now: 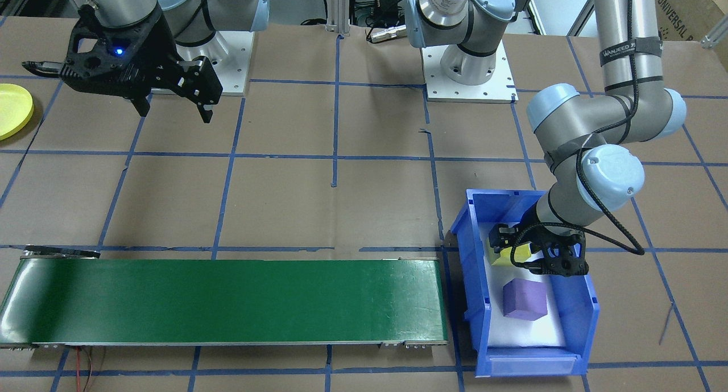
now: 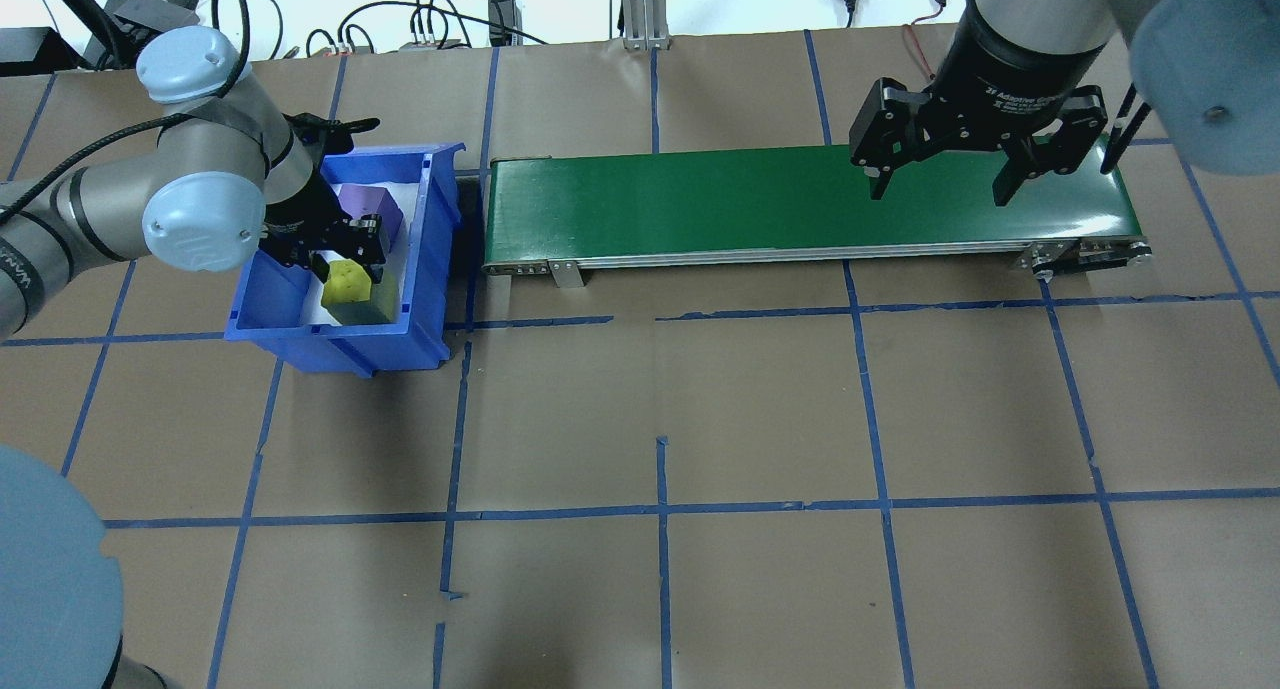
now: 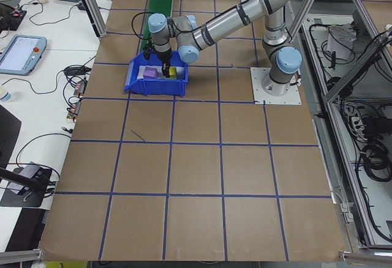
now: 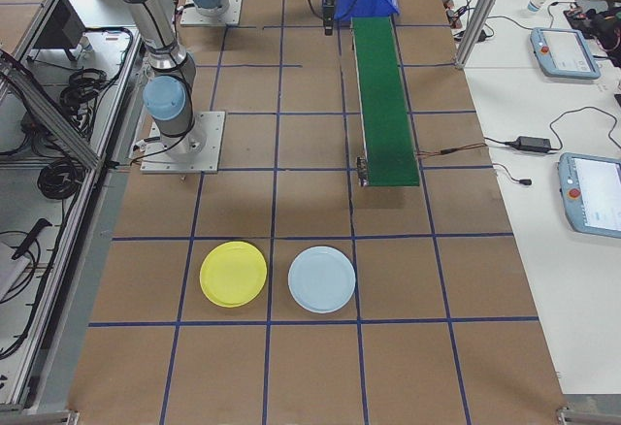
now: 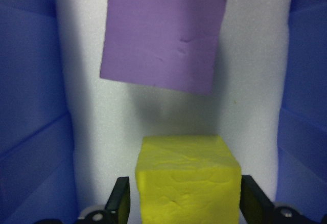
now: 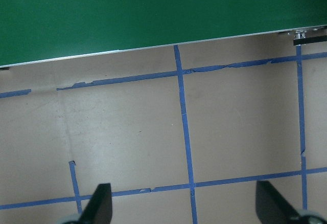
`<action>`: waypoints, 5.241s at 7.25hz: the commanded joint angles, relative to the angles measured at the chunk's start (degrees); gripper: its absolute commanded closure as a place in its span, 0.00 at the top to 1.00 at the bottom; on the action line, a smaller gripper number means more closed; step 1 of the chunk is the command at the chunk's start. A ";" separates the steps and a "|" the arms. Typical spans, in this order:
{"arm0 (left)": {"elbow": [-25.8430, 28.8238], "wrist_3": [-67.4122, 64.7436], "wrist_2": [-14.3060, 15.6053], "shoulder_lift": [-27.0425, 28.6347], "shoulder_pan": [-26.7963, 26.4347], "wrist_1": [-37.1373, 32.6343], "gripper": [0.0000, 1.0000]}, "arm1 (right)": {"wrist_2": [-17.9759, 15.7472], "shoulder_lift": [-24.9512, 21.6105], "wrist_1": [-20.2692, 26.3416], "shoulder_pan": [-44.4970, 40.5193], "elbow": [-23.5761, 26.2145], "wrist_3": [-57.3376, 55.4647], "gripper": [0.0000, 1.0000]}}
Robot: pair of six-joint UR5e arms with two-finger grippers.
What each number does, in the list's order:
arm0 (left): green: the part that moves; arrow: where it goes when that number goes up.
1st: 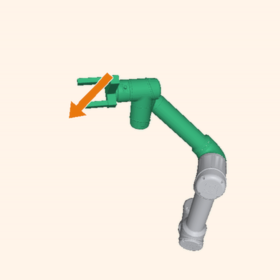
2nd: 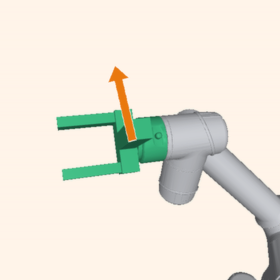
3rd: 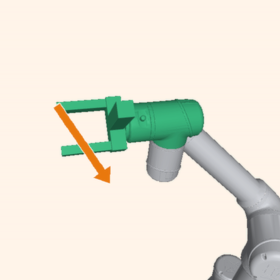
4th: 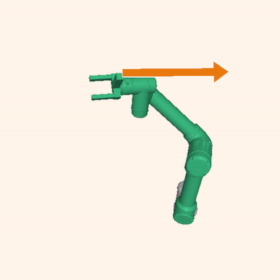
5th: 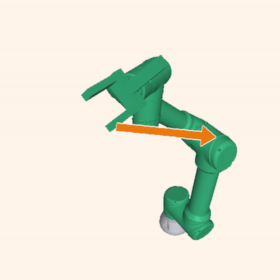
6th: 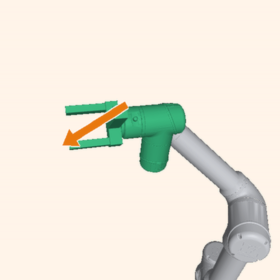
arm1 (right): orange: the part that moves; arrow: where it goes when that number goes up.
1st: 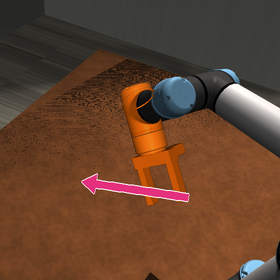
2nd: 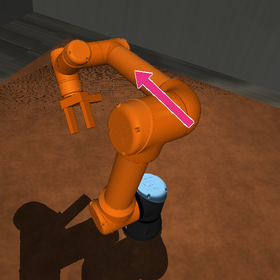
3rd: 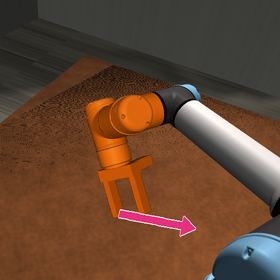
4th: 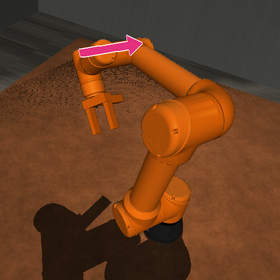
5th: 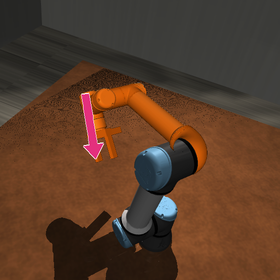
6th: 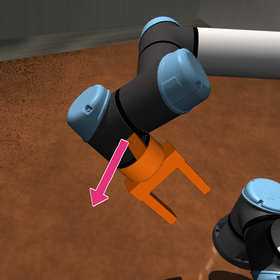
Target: Move block left to right into plate
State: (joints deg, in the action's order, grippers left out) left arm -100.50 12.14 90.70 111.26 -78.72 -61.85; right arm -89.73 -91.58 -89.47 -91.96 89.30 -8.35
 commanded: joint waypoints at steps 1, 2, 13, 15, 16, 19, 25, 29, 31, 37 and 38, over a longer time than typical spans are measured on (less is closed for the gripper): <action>0.39 -0.01 0.01 -0.08 0.06 -0.03 0.33 | 0.08 0.00 0.00 0.02 0.00 0.00 1.00; 1.53 -0.97 0.18 -1.90 -0.20 -0.03 0.33 | 0.09 0.00 0.00 0.02 0.00 0.00 1.00; 6.72 -9.06 -15.82 -2.03 -16.64 7.96 0.33 | 0.09 0.00 0.00 0.02 0.09 0.00 1.00; 7.68 -9.15 -13.29 1.75 -16.64 10.94 0.34 | 0.09 0.00 0.00 0.02 0.09 0.00 1.00; 7.69 -8.98 -12.92 2.38 -16.64 12.17 0.35 | 0.00 0.00 0.00 0.02 0.09 0.00 1.00; 8.65 -9.15 -7.64 2.30 -16.64 12.28 1.00 | 0.00 -0.09 0.00 0.02 0.18 0.00 1.00; 9.89 -9.68 -2.46 -0.69 -7.87 12.01 1.00 | -0.44 0.26 -0.35 1.34 -0.35 3.68 1.00; 9.89 -2.12 -2.19 3.86 -1.88 12.36 1.00 | -4.36 1.92 -0.53 5.12 -0.71 3.78 1.00; 9.36 -2.03 -1.84 5.11 -1.79 12.45 1.00 | -9.48 4.20 -2.02 5.56 0.95 2.82 1.00; 7.78 2.27 -1.66 8.88 -1.70 12.54 0.98 | -8.54 12.54 -15.00 15.74 4.40 15.59 1.00; 7.69 4.28 -1.58 8.98 -1.70 12.54 0.71 | -0.87 15.70 -15.47 20.45 2.92 18.43 1.00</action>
State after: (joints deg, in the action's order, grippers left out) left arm -92.68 14.78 89.07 119.95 -80.42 -49.34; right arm -96.88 -79.53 -103.40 -75.86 93.62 5.97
